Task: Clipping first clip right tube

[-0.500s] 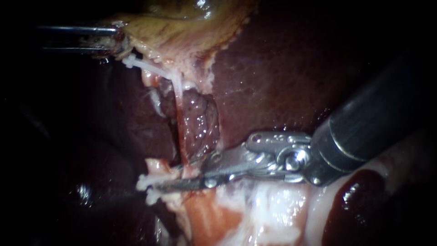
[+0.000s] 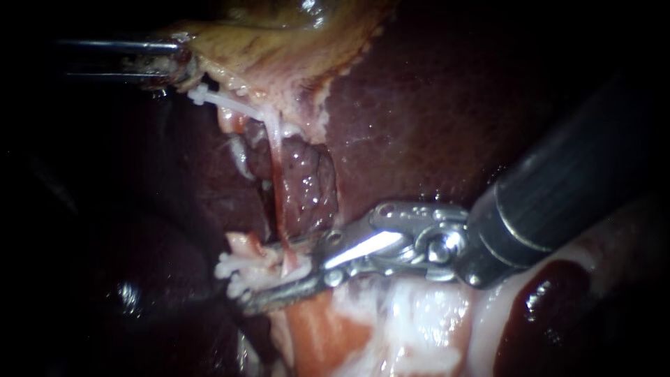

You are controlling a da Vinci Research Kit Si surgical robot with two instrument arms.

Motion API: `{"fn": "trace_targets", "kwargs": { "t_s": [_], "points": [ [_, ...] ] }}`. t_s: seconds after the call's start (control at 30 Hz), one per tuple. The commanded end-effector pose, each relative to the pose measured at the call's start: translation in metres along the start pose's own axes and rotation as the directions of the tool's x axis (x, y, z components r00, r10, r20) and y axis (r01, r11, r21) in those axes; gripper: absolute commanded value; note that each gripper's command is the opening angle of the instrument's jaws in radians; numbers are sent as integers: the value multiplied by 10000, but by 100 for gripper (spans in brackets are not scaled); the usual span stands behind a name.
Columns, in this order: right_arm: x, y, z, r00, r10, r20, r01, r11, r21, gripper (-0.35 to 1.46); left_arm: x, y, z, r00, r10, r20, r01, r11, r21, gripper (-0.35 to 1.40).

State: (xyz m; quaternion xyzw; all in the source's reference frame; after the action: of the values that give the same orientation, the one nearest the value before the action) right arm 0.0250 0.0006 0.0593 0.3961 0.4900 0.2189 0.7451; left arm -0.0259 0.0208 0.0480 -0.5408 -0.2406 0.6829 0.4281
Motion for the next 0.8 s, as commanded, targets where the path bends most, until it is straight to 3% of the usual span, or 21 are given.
{"fn": "trace_targets", "kwargs": {
  "t_s": [0.03,0.23,0.43,0.57,0.8],
  "points": [
    [0,0,-1,10000,50,2,-50,10000,5,50,0,0,0,10000,2,5,-2,10000,-13,-35],
    [3,2,-5,9997,-161,-188,163,9998,123,50,0,0,0,10000,3,5,-3,10000,-14,-35],
    [17,2,-19,9966,-118,-812,113,9999,-69,50,0,0,-1,10000,4,6,-4,10000,-16,-35],
    [20,1,-22,9949,-91,-1005,94,10000,31,50,0,0,-1,10000,5,6,-5,10000,-15,-35],
    [18,-7,-22,9938,-102,-1111,183,9972,719,50,-1,0,0,10000,9,4,-9,10000,-12,-35]
  ]
}}
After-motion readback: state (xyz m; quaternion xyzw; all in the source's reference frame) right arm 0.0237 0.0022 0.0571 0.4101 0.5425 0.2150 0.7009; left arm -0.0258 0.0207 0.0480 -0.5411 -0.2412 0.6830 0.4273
